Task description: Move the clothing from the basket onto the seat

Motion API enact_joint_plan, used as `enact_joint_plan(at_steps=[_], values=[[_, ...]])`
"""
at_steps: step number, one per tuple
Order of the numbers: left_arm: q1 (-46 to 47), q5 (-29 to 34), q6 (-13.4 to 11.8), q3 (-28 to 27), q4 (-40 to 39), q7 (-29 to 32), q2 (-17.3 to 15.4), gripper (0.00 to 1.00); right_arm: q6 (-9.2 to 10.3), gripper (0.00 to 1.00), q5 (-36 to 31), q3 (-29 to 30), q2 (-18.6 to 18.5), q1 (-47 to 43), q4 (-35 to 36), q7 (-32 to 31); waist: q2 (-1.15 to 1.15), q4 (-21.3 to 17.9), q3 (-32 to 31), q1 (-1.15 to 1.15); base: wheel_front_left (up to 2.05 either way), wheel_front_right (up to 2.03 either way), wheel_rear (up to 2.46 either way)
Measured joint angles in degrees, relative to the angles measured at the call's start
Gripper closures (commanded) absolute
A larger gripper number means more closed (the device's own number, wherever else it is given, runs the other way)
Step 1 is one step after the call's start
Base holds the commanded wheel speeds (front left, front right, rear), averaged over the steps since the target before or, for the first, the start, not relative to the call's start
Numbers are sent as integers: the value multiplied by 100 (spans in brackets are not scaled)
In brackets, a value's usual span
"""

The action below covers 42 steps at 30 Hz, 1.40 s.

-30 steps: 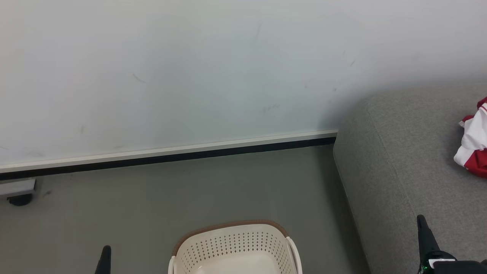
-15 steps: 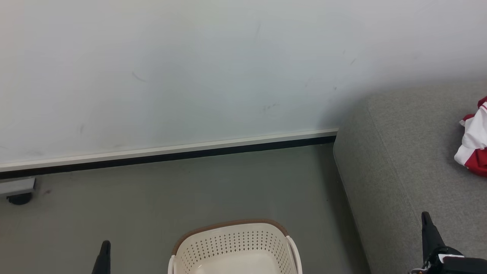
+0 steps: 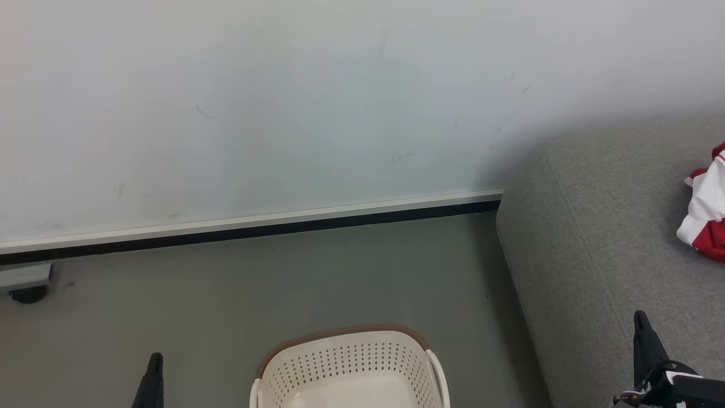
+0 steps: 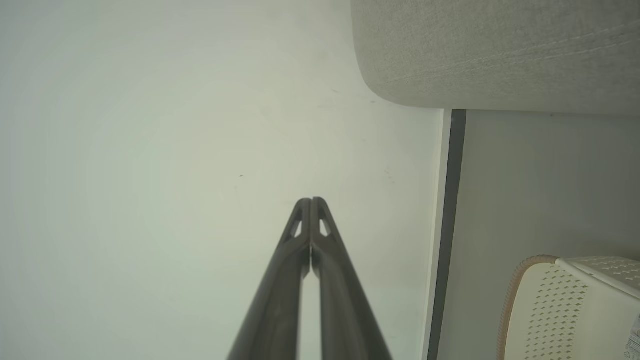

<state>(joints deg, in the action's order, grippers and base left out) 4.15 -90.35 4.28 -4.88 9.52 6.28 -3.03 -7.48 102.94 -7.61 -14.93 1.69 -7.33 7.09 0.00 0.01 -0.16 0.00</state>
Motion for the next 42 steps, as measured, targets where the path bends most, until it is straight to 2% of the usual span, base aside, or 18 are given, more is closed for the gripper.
enact_joint_plan(at_steps=[7,42], values=[[55,-223,13,-25,-4,57,13,100,0,100,321,-34,-65,10,-12,47,0,-1,11,0,0,0,0],[56,-224,14,-27,-4,65,14,100,0,100,412,-157,-167,14,30,153,0,-1,12,0,0,0,0]])
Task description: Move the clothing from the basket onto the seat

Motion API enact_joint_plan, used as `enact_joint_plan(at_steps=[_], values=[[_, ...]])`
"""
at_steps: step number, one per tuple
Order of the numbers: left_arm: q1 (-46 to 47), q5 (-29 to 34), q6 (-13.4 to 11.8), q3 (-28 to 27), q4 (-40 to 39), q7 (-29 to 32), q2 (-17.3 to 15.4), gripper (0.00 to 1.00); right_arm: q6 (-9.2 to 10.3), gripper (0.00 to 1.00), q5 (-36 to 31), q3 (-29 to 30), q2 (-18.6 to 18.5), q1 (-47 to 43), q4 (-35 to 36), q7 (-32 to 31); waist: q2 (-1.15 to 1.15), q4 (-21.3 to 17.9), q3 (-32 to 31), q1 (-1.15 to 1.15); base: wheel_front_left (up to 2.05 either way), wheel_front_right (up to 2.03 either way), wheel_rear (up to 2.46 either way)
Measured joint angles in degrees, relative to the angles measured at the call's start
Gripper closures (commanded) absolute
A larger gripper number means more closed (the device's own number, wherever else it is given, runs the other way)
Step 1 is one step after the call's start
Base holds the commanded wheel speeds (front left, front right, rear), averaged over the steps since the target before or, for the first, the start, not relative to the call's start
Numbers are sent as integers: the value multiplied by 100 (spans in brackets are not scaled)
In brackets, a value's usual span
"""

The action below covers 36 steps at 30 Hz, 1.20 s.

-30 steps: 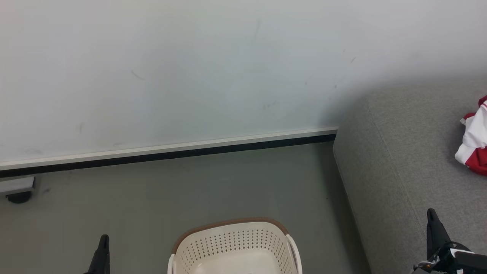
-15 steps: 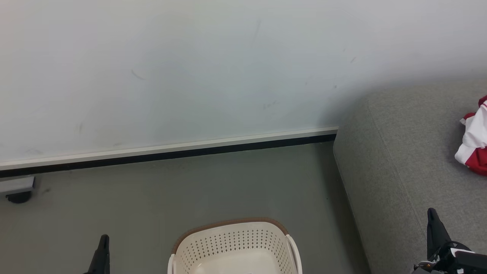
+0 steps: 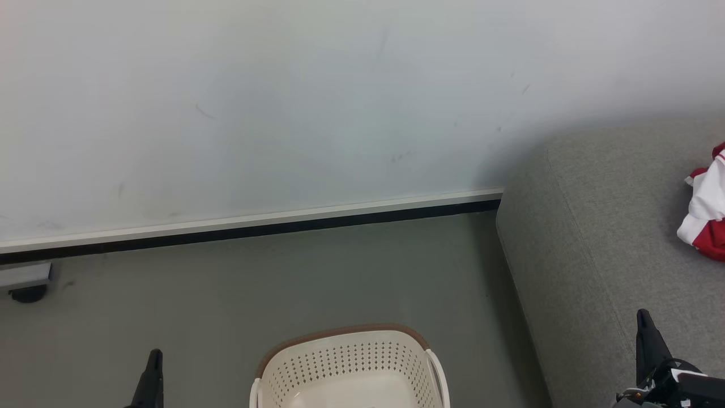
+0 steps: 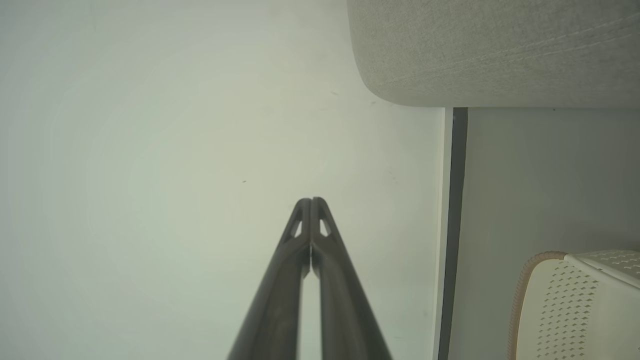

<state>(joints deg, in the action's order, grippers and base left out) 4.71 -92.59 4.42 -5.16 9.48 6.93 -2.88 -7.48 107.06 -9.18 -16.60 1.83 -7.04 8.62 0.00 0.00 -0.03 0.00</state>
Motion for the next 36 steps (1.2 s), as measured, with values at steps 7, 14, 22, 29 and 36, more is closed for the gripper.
enact_joint_plan(at_steps=[7,14,22,29,36], values=[[0,0,0,0,-1,0,0,100,0,100,16,-18,-14,1,9,15,0,0,0,0,0,0,0],[0,0,0,0,-1,0,0,100,0,100,32,-37,-30,1,13,33,0,0,0,0,0,0,0],[0,0,-1,0,-1,0,0,100,0,100,42,-57,-48,1,15,49,0,0,1,0,0,0,0],[0,0,-1,0,-1,0,0,100,0,100,58,-76,-64,2,20,69,0,0,1,0,0,0,0],[0,0,0,0,-2,0,0,100,0,100,75,-91,-77,2,24,93,0,0,1,0,0,0,0]])
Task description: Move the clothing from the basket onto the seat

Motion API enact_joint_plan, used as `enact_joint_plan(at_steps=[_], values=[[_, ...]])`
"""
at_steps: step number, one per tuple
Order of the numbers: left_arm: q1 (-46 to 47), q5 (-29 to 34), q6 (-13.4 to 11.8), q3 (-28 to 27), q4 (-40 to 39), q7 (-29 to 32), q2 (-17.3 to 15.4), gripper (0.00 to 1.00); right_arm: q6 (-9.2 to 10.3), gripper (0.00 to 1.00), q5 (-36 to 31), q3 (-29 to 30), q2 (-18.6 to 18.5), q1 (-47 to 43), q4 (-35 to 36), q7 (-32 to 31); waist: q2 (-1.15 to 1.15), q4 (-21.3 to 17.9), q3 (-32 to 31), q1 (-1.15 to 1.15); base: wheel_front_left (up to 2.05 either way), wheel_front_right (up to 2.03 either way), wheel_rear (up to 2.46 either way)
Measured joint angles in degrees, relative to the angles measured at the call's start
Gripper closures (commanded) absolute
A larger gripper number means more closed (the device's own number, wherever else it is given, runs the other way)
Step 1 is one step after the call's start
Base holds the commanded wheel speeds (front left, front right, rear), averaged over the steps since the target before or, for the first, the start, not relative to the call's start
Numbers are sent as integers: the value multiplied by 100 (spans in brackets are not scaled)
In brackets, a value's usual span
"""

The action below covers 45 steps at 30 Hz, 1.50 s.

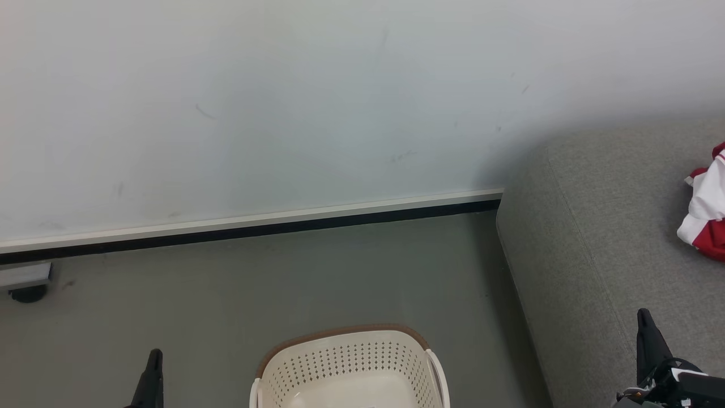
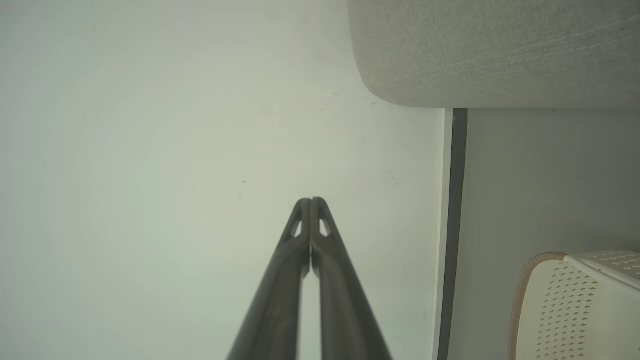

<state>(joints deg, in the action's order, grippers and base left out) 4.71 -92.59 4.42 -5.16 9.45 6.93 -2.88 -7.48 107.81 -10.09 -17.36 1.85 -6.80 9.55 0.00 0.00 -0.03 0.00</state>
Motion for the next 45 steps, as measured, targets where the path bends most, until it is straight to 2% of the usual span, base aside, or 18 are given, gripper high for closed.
enact_joint_plan(at_steps=[45], values=[[0,0,0,0,-1,0,0,100,0,100,52,-67,-58,2,20,56,0,0,1,0,0,0,0]])
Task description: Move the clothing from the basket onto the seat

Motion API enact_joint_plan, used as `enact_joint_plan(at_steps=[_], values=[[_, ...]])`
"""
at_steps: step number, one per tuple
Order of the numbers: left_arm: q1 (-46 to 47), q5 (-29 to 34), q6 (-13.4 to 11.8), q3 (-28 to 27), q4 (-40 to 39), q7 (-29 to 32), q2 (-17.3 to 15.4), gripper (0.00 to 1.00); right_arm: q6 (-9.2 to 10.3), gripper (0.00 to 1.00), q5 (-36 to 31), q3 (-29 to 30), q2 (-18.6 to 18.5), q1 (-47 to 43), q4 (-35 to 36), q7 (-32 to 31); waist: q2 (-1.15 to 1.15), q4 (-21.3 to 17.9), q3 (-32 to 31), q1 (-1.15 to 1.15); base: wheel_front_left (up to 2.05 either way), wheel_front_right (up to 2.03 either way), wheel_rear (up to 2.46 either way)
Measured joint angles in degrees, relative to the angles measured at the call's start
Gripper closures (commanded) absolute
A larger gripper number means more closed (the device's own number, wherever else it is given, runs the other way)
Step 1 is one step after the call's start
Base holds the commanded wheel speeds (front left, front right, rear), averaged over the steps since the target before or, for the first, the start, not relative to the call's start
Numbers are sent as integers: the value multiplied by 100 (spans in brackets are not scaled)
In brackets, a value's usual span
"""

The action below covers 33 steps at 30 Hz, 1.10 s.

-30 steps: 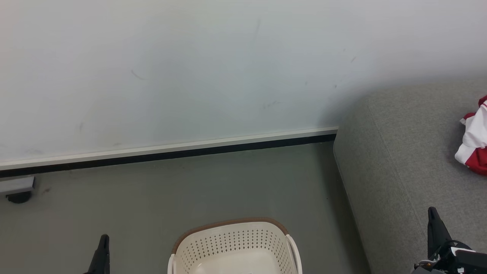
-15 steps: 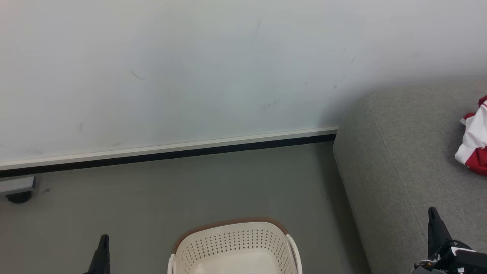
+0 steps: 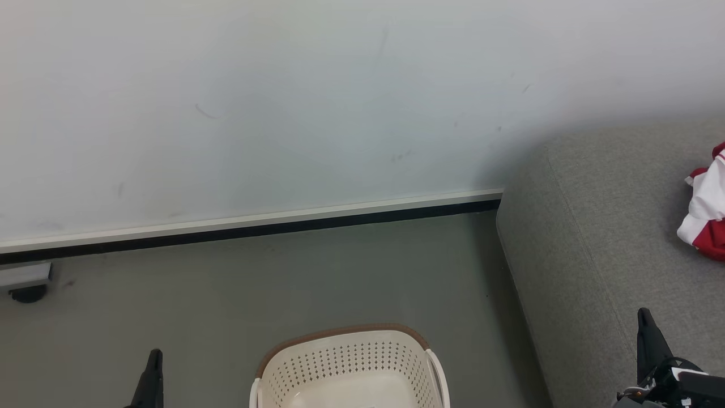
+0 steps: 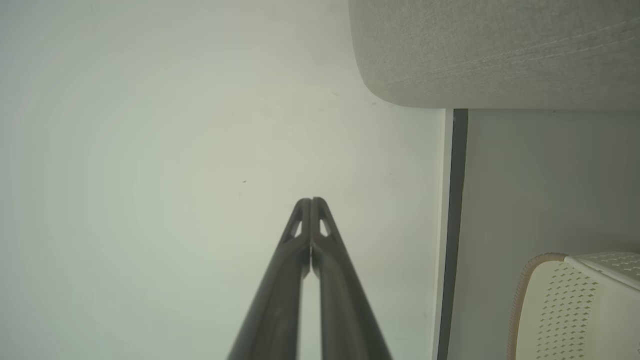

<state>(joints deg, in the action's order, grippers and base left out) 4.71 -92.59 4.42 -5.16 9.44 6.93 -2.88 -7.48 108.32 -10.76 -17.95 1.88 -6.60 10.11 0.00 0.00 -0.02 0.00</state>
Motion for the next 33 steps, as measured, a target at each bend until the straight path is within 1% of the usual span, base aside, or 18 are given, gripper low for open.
enact_joint_plan(at_steps=[33], values=[[0,0,-1,0,-1,0,0,100,0,100,16,-27,-26,1,8,29,0,0,0,0,0,0,0]])
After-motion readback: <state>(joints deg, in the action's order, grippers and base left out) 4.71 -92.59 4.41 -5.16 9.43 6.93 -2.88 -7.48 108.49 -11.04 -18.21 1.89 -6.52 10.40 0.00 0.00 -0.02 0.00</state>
